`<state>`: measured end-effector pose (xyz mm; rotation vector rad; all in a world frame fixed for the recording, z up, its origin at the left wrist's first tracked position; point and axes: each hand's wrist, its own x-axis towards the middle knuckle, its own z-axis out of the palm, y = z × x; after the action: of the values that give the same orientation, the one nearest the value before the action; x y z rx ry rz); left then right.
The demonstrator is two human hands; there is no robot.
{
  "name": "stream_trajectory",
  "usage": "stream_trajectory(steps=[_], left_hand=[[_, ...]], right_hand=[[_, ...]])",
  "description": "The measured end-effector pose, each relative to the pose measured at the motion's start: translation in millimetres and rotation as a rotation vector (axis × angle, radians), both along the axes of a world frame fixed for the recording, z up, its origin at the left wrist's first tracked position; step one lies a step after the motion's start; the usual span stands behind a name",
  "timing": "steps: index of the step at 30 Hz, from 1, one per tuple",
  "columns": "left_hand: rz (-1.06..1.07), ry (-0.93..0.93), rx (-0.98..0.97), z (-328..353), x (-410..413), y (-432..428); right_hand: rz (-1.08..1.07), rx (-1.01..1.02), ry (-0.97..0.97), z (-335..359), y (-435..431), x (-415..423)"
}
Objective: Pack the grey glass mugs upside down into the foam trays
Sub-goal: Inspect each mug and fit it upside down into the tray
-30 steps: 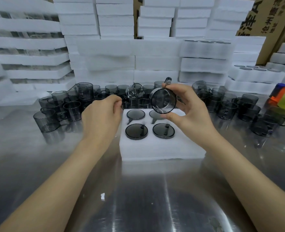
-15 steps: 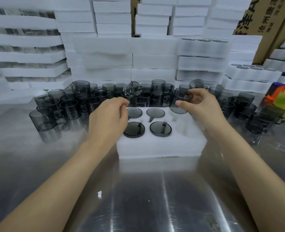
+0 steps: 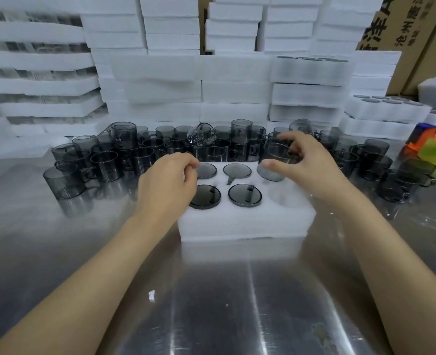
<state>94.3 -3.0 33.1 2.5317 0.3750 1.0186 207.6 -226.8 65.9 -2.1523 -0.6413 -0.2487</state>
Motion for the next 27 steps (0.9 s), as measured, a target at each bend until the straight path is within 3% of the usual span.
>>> stream_trajectory(steps=[11,17,27], left_hand=[[-0.009,0.007,-0.03,-1.4,0.5,0.3],[-0.011,0.015,-0.04,-2.3,0.9,0.0],[-0.011,0.019,-0.056,-2.1,1.0,-0.5]], right_hand=[[0.071,0.097,-0.016,0.1,1.1,-5.2],[0.002,-0.146,-0.159,3.7,-1.3,-3.9],[0.012,0.296,0.131,-2.7,0.7,2.6]])
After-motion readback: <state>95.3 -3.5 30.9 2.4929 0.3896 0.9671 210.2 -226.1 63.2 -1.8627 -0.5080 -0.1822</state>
